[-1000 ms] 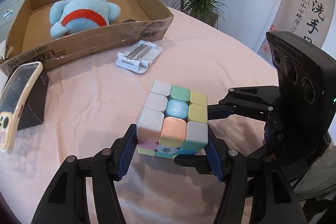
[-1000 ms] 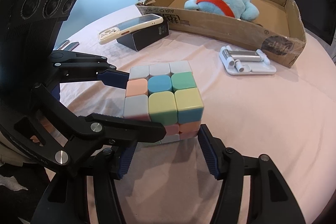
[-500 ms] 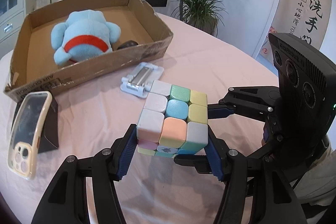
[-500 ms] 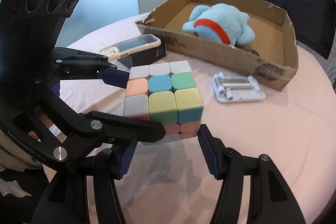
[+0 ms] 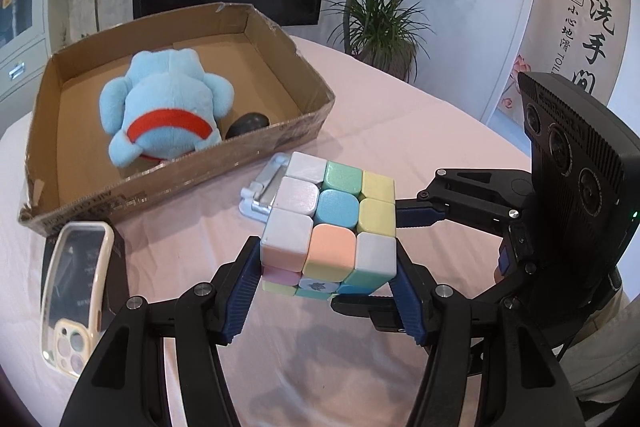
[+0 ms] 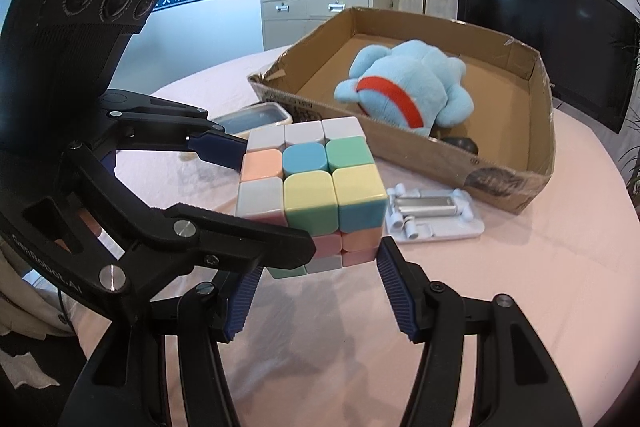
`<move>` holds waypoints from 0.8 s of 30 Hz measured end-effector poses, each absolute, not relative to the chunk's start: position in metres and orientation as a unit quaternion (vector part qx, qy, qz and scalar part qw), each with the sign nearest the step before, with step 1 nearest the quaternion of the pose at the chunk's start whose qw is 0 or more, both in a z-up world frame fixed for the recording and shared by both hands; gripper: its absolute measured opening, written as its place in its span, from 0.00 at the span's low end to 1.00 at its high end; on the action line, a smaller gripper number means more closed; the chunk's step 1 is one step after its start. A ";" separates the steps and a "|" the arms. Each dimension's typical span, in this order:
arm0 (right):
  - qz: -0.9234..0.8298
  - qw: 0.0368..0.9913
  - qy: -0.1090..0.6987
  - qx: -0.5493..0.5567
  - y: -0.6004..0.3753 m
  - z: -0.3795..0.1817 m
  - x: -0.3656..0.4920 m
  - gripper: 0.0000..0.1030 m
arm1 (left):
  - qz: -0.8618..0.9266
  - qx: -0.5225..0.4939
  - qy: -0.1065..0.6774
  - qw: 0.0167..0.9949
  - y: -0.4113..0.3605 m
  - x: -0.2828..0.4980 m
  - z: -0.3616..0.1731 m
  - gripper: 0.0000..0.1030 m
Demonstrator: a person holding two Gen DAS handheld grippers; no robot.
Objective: Organize objects
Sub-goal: 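Hold the Rubik's cube in the left gripper above the table, then carry the Rubik's cube into the box and open the left gripper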
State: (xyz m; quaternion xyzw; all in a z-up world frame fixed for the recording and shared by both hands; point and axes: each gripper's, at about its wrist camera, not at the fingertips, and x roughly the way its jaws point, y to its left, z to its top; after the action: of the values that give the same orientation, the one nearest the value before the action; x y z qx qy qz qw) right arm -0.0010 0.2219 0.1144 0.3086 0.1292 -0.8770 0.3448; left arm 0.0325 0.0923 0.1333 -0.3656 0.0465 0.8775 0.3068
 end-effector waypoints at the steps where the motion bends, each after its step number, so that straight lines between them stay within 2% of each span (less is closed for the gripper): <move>1: -0.878 0.345 0.128 0.306 0.223 0.116 -0.002 0.54 | 0.878 -0.364 0.048 0.306 0.094 0.030 0.135 0.58; 24: -0.908 0.314 0.121 0.251 0.253 0.157 -0.064 0.54 | 0.883 -0.328 0.062 0.329 0.133 -0.050 0.188 0.58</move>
State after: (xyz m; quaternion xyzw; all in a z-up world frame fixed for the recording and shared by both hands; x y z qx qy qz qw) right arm -0.0640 0.2530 0.1572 0.2508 0.1206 -0.9079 0.3135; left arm -0.0503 0.1327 0.1878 -0.3284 0.0623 0.8832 0.3290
